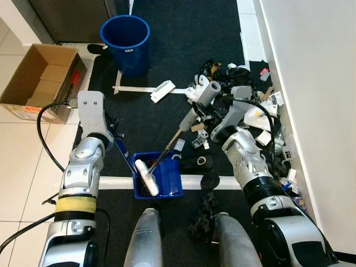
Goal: Sweep floor
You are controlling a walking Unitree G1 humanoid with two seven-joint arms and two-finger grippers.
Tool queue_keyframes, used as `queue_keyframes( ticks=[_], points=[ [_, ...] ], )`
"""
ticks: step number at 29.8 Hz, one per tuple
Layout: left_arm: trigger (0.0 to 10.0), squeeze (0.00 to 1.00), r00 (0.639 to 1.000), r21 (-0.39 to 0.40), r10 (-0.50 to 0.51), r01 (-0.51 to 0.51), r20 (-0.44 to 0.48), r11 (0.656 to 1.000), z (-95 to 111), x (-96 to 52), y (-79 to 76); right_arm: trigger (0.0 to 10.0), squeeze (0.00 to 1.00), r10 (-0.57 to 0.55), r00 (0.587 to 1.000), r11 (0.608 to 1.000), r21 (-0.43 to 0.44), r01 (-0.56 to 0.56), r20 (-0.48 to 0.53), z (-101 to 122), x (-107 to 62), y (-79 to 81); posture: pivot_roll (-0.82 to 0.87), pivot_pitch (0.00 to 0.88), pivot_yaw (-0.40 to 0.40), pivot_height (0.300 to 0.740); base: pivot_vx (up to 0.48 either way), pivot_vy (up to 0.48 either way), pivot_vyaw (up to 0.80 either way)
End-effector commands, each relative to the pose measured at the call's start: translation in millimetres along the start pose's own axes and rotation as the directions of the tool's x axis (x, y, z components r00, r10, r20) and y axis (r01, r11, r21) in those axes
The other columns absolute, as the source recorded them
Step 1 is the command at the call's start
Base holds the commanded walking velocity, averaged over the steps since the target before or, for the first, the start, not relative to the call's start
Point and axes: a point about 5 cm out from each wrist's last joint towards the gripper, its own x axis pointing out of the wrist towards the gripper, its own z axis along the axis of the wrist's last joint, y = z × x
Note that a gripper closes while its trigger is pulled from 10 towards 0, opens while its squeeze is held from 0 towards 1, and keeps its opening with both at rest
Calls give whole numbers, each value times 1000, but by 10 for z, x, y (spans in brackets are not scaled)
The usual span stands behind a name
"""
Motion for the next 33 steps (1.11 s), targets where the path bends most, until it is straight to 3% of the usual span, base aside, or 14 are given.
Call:
queue_keyframes(
  ticks=[1, 9, 11, 14, 18, 21, 27, 30, 33],
  points=[
    [10000, 0, 1000, 1, 1, -1, -4, 1000, -32, 1, -24, 10000, 0, 15, 999, 999, 51, -18, 46, 8, 18, 101, 42, 246, -41, 740, 0, 0, 0],
    [10000, 0, 996, 16, -25, 24, 90, 1000, 139, -84, 16, 10000, 0, -71, 968, 993, -74, 91, 240, 754, -108, -176, 34, 234, -34, 740, 0, 0, 0],
    [10000, 0, 994, 18, -28, 26, 104, 999, 170, -109, 25, 10000, 0, -91, 962, 990, -82, 116, 258, 813, -127, -212, 33, 233, -33, 740, 0, 0, 0],
    [10000, 0, 982, 13, -30, 28, 184, 1000, 377, -241, 104, 10000, 0, -178, 933, 961, -147, 233, 314, 962, -205, -339, 36, 229, -33, 740, 0, 0, 0],
    [10000, 0, 968, -4, -43, 45, 246, 999, 565, -338, 150, 10000, 0, -248, 911, 941, -142, 308, 329, 998, -247, -437, 41, 225, -35, 740, 0, 0, 0],
    [10000, 0, 943, -53, -58, 79, 327, 995, 873, -486, 218, 10000, 0, -338, 881, 906, -140, 400, 331, 1004, -300, -549, 57, 215, -43, 740, 0, 0, 0],
    [10000, 0, 942, -89, -64, 98, 330, 991, 921, -525, 225, 10000, 0, -352, 875, 891, -168, 422, 332, 1015, -301, -563, 58, 213, -44, 740, 0, 0, 0],
    [10000, 0, 960, -166, -19, 67, 279, 984, 776, -549, 207, 10000, 0, -378, 859, 830, -285, 480, 345, 1025, -302, -584, 54, 199, -48, 740, 0, 0, 0],
    [10000, 0, 959, -204, -3, 64, 283, 977, 715, -539, 101, 10000, 0, -363, 861, 822, -314, 476, 356, 1041, -285, -549, 51, 194, -51, 740, 0, 0, 0]
  ],
)
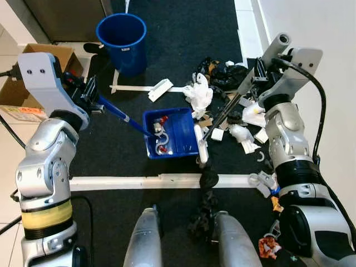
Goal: Sweep floor
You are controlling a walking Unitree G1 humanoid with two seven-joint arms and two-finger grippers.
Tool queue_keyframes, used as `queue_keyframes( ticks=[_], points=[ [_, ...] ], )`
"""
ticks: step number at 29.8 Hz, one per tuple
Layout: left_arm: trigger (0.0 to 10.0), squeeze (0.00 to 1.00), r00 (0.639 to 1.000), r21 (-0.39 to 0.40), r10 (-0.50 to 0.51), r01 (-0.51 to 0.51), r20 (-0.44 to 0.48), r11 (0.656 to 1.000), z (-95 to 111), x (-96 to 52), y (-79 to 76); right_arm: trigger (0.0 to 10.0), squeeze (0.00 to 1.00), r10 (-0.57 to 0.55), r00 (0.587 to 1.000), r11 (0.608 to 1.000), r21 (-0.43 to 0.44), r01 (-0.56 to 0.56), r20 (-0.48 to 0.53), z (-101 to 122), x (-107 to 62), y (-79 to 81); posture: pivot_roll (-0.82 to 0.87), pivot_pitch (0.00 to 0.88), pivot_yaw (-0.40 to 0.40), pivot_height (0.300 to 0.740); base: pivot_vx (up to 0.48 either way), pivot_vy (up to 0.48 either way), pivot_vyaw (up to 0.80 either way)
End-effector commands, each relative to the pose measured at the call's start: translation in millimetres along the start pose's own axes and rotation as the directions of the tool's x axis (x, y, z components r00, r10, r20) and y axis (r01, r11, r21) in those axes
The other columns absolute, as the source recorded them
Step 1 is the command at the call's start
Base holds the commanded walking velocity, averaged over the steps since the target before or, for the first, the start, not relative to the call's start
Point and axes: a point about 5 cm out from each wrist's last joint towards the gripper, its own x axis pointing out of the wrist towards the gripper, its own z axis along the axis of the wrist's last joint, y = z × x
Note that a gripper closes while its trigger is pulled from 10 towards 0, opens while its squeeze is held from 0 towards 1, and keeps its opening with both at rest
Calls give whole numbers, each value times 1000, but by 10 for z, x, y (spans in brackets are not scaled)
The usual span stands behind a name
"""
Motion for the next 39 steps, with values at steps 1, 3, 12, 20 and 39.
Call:
queue_keyframes(
  ticks=[1, 3, 12, 20, 39],
  points=[
    [10000, 0, 1000, -22, 9, -9, 17, 1000, -21, -26, -45, 10000, 0, 4, 998, 999, -41, -2, 66, 118, 22, 11, 51, 194, -51, 740, 0, 0, 0],
    [10000, 0, 994, -70, -12, 20, 106, 997, 36, -17, -126, 10000, 0, 0, 997, 999, -40, 4, 77, 143, 33, 15, 45, 191, -51, 740, 0, 0, 0],
    [10000, 0, 994, -27, -112, 112, 5, 993, -88, -65, -252, 10000, 0, -44, 994, 993, -101, 54, 100, 198, 46, -121, 41, 185, -48, 740, 0, 0, 0],
    [10000, 0, 979, 0, -196, 196, -49, 981, -308, -136, -426, 10000, 0, -119, 991, 987, -98, 124, 55, 70, -11, -297, 33, 190, -38, 740, 0, 0, 0],
    [10000, 467, 991, -53, -1, -6, -137, 999, -569, -139, -431, 10000, 0, -109, 994, 992, -60, 109, 9, -109, -40, -196, 39, 186, -27, 740, 0, 0, 0]
  ],
)
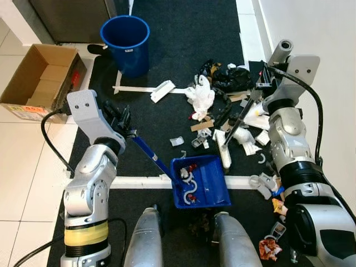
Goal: Sweep floor
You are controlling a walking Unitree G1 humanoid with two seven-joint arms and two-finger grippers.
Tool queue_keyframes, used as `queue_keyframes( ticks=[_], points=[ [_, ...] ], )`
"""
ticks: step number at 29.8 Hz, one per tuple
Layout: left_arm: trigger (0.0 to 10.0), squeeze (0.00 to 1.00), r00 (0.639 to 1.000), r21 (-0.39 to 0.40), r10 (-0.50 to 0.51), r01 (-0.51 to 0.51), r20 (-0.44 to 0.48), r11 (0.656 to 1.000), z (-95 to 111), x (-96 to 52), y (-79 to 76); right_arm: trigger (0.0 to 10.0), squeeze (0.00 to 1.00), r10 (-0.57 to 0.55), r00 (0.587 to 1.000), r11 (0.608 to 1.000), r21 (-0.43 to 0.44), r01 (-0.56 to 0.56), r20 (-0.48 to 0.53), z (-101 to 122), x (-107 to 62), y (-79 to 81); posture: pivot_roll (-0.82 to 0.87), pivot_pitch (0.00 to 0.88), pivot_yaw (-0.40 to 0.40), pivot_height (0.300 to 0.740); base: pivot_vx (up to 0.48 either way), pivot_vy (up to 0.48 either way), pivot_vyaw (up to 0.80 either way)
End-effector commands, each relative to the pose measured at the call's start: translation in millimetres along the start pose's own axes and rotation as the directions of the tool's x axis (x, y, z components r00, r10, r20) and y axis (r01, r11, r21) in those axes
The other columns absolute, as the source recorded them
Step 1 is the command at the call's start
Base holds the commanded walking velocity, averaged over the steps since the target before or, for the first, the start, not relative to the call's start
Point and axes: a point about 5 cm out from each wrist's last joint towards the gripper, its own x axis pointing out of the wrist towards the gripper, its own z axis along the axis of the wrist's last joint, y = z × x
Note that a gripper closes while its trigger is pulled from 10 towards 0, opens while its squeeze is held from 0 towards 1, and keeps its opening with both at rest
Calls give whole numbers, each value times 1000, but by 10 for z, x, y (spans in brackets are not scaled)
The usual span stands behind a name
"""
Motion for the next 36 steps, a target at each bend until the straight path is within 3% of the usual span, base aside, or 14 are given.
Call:
queue_keyframes(
  ticks=[1, 6, 19, 23, 27, 28, 30, 34, 36],
  points=[
    [10000, 0, 1000, 112, 19, -17, -17, 994, -77, -40, 70, 10000, 0, -7, 1000, 1000, 13, 7, 12, -26, -18, -11, 40, 186, -30, 740, 0, 0, 0],
    [10000, 0, 1000, 46, 4, -5, 13, 999, -29, -53, 69, 10000, 0, 32, 999, 999, -24, -32, 7, -90, -73, 78, 41, 184, -33, 740, 0, 0, 0],
    [10000, 0, 995, 109, 61, -69, 79, 992, 112, -11, 243, 10000, 0, 27, 999, 999, -32, -26, 23, -38, -42, 48, 38, 182, -35, 740, 0, 0, 0],
    [10000, 0, 982, 101, 74, -93, 173, 991, 282, -45, 304, 10000, 0, 27, 999, 999, -36, -26, 23, -48, -55, 42, 41, 181, -37, 740, 0, 0, 0],
    [10000, 0, 980, 110, 97, -117, 172, 987, 306, -115, 370, 10000, 0, 29, 999, 999, -38, -28, 24, -50, -61, 43, 38, 183, -33, 740, 0, 0, 0],
    [10000, 1000, 980, 108, 98, -118, 173, 987, 312, -178, 376, 10000, 0, 28, 999, 999, -39, -27, 24, -49, -62, 36, 43, 186, -30, 740, 0, 0, 0],
    [10000, 1000, 980, 106, 98, -117, 174, 987, 315, -220, 376, 10000, 0, 28, 999, 999, -39, -27, 24, -49, -62, 30, 43, 186, -30, 740, 0, 0, 0],
    [10000, 1000, 964, 88, 212, -228, 160, 970, 278, -329, 458, 10000, 0, 24, 1000, 999, -39, -24, 19, -60, -64, 17, 54, 189, -33, 740, 0, 0, 0],
    [10000, 1000, 947, 28, 307, -311, 95, 950, 135, -369, 536, 10000, 0, 39, 999, 998, -39, -39, 10, -82, -60, 60, 62, 191, -36, 740, 0, 0, 0]
  ],
)
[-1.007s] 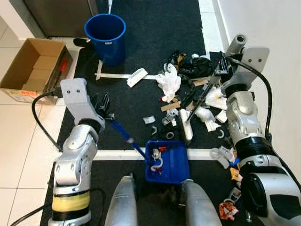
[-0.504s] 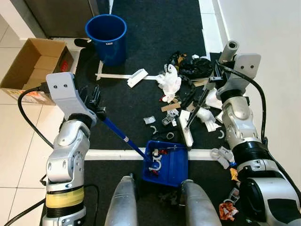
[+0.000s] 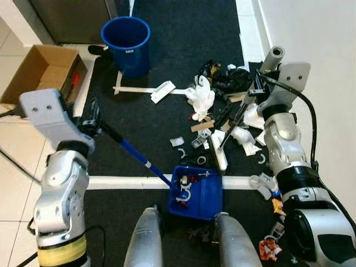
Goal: Sweep floor
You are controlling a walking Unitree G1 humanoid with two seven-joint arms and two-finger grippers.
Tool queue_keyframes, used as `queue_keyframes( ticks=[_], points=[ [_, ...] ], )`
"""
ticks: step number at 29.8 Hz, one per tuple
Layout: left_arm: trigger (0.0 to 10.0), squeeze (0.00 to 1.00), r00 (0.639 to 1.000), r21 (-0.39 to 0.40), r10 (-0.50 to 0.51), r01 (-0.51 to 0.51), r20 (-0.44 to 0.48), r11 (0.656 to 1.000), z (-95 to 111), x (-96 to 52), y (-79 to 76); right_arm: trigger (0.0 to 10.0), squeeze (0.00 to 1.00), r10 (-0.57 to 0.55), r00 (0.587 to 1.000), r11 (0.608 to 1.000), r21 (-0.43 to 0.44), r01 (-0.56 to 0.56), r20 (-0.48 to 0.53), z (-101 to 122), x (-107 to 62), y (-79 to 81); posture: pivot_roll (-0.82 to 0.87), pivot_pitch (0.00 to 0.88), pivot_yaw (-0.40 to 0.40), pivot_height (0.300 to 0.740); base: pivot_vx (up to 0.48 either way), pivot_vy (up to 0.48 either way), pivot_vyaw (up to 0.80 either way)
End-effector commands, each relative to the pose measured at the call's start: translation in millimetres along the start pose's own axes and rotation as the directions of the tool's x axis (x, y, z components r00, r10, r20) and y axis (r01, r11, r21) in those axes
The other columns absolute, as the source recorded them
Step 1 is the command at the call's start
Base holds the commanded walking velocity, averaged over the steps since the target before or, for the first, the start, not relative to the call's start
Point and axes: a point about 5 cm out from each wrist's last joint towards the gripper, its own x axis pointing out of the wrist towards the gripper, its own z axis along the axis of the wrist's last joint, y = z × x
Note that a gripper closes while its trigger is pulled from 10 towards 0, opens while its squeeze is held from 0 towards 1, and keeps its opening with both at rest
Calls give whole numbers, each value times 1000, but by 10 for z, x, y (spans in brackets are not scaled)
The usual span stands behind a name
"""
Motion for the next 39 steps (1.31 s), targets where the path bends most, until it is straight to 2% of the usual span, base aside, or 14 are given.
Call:
queue_keyframes(
  ticks=[1, 2, 3, 4, 7, 8, 14, 20, 23, 27, 29, 32, 35, 39],
  points=[
    [10000, 1000, 996, -22, 57, -59, -75, 998, -145, -53, 53, 10000, 0, 1, 1000, 1000, -11, -1, 22, 17, 1, -6, 62, 191, -36, 740, 0, 0, 0],
    [10000, 1000, 996, -22, 57, -59, -75, 998, -145, -53, 53, 10000, 0, 1, 1000, 1000, -11, -1, 22, 17, 1, -6, 62, 191, -36, 740, 0, 0, 0],
    [10000, 1000, 987, -25, 51, -55, -149, 998, -293, -32, 68, 10000, 0, 3, 1000, 1000, -8, -3, 21, 19, 11, 15, 69, 192, -41, 740, 0, 0, 0],
    [10000, 1000, 983, -29, 51, -57, -176, 998, -349, -19, 79, 10000, 0, 4, 1000, 1000, -6, -4, 20, 20, 15, 24, 69, 192, -41, 740, 0, 0, 0],
    [10000, 1000, 979, -33, 54, -62, -196, 998, -387, -13, 91, 10000, 0, 5, 1000, 1000, -5, -5, 20, 20, 19, 31, 69, 192, -41, 740, 0, 0, 0],
    [10000, 0, 974, -59, 40, -55, -225, 997, -445, 30, 102, 10000, 0, 8, 1000, 1000, -4, -8, 20, 22, 22, 40, 70, 194, -44, 740, 0, 0, 0],
    [10000, 0, 950, -86, -18, -10, -313, 996, -668, 265, 153, 10000, 0, 9, 1000, 1000, -1, -9, 30, 46, 28, 53, 53, 194, -43, 740, 0, 0, 0],
    [10000, 0, 922, -93, -132, 105, -363, 990, -753, 339, 125, 10000, 0, -6, 999, 1000, -1, 6, 42, 64, 22, 11, 36, 195, -37, 740, 0, 0, 0],
    [10000, 0, 919, -93, -143, 116, -368, 989, -766, 351, 129, 10000, 0, -7, 999, 1000, -1, 7, 42, 65, 23, 8, 35, 195, -37, 740, 0, 0, 0],
    [10000, 0, 895, -113, -235, 207, -380, 972, -833, 429, 114, 10000, 0, -9, 999, 1000, 0, 9, 42, 69, 32, 8, 33, 196, -42, 740, 0, 0, 0],
    [10000, 0, 881, -88, -293, 281, -372, 956, -848, 496, 107, 10000, 0, -3, 999, 1000, 1, 3, 46, 84, 42, 35, 31, 197, -45, 740, 0, 0, 0],
    [10000, 0, 865, -81, -325, 319, -383, 944, -870, 593, 156, 10000, 0, 2, 999, 1000, 3, -2, 51, 103, 55, 51, 28, 196, -47, 740, 0, 0, 0],
    [10000, 0, 859, -90, -340, 332, -382, 939, -871, 606, 150, 10000, 0, 2, 999, 1000, 3, -2, 50, 105, 57, 51, 26, 196, -48, 740, 0, 0, 0],
    [10000, 0, 821, -118, -422, 409, -384, 905, -866, 655, 76, 10000, 0, 3, 999, 1000, 0, -3, 55, 112, 54, 46, 14, 197, -46, 740, 0, 0, 0]
  ],
)
